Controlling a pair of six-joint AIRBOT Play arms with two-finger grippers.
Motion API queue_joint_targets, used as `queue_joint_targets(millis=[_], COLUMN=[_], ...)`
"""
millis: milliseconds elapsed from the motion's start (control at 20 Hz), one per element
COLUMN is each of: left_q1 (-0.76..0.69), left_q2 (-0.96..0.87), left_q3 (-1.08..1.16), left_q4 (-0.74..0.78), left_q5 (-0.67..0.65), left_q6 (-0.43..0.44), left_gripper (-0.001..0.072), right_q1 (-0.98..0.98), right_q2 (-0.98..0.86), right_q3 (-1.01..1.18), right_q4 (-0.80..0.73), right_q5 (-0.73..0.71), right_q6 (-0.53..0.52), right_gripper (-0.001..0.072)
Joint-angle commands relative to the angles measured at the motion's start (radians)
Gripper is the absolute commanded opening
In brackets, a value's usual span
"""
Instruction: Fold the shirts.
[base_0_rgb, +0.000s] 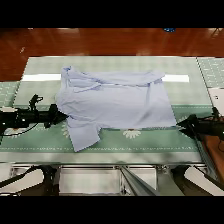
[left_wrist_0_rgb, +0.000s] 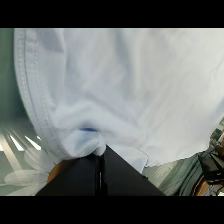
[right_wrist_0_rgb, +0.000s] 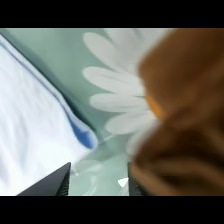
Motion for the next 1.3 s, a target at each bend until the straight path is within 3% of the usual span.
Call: queue_joint_targets(millis=[0,150,200,250,300,550,800,1050,1250], left_q1=[0.000,0.000,0.000,0.000,0.000,0.000,0.002,0.002,0.002], left_q2=[-0.001,-0.001,-0.001,0.000,0.001,0.136,0.286,0.340,0.492], left_q3=[0.001,0.001,0.002,0.003,0.012,0.184,0.731,1.251,1.361], left_q4=[0.000,0.000,0.000,-0.002,-0.006,-0.153,-0.204,0.039,0.235], left_q5=[-0.001,0.000,0.003,0.006,0.005,-0.008,-0.008,-0.021,-0.028], left_q6=[-0.001,-0.001,0.000,0.000,0.000,0.014,0.010,-0.114,-0.138], left_gripper=[0.0016,0.0016,0.0016,0.0016,0.0016,0.0016,0.0015,0.0015,0.0015], right_q1=[0.106,0.175,0.197,0.220,0.250,0.385,0.402,0.402,0.402], right_q2=[-0.115,-0.182,-0.197,-0.208,-0.213,-0.143,-0.026,0.147,0.340], right_q3=[0.019,0.080,0.106,0.132,0.164,0.521,1.104,1.408,1.430], right_q4=[0.058,0.137,0.153,0.165,0.185,0.192,0.175,0.000,-0.145], right_q5=[-0.069,-0.139,-0.151,-0.146,-0.132,0.040,0.019,0.028,0.074], right_q6=[-0.021,-0.022,-0.021,-0.026,-0.057,-0.075,0.018,0.086,0.107], right_gripper=[0.0408,0.0404,0.0302,0.0078,0.0026,0.0025,0.0025,0.0025,0.0025])
